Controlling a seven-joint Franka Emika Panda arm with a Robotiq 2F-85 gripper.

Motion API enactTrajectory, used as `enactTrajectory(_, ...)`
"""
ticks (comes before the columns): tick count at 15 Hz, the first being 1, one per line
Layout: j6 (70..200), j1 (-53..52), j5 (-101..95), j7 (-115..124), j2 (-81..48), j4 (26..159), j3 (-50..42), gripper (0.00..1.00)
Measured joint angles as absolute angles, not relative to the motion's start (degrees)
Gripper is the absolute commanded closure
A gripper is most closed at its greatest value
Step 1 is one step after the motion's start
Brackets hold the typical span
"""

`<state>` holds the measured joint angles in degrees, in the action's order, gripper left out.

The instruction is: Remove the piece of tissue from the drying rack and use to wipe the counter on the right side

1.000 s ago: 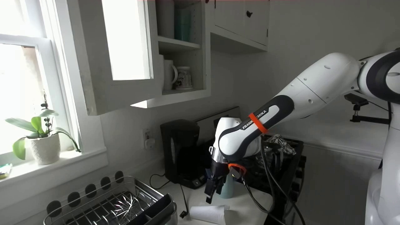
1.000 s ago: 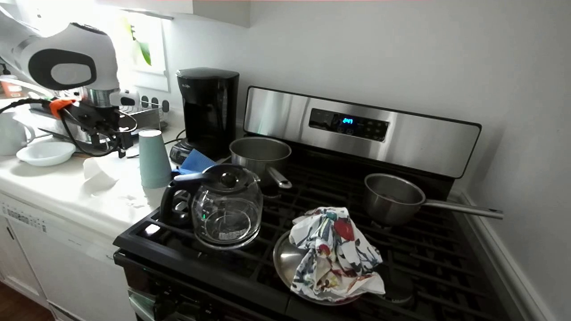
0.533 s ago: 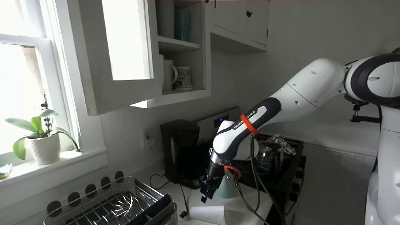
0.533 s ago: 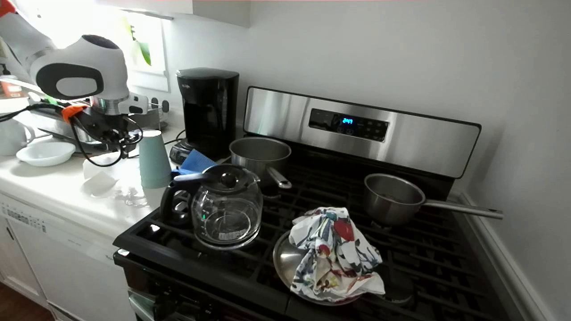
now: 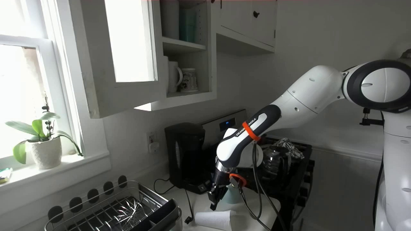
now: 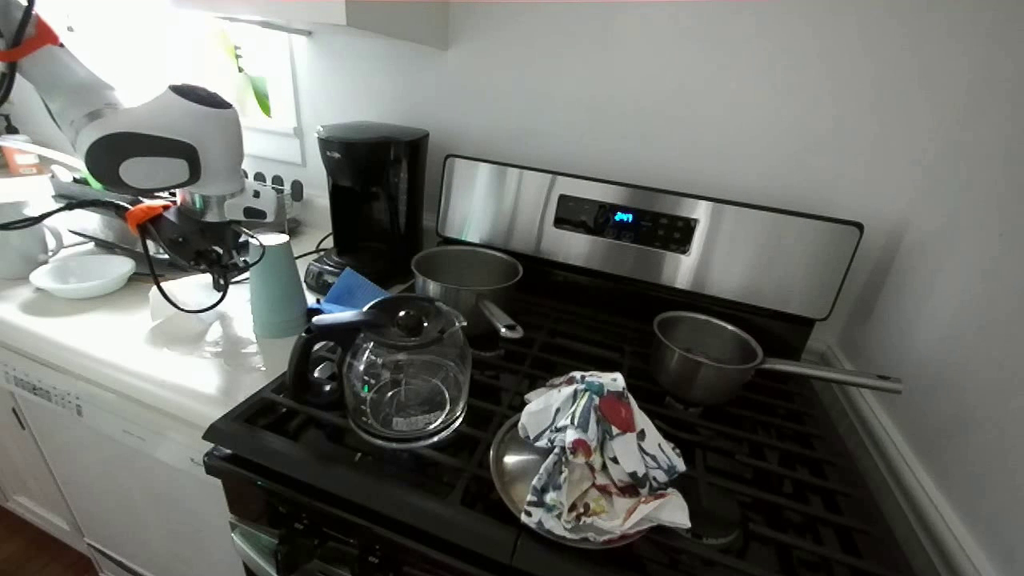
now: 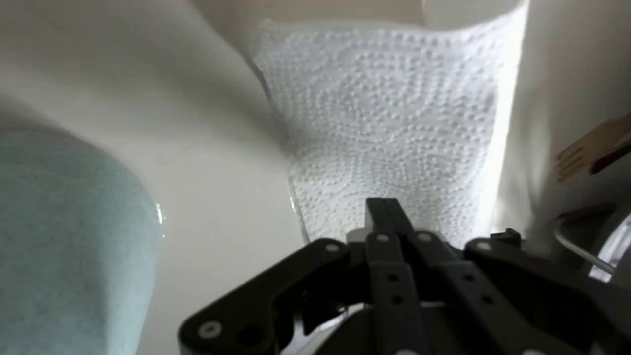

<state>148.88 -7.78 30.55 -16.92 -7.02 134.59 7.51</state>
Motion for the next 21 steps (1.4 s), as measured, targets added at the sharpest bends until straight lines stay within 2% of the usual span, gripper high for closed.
enactTrajectory(6, 148.89, -7.76, 28.76, -16.64, -9.98, 132.85, 8.11, 1.0)
enactTrajectory(21, 153.66, -7.57, 5.18, -2.21, -11.4, 132.37, 5.0, 1.0)
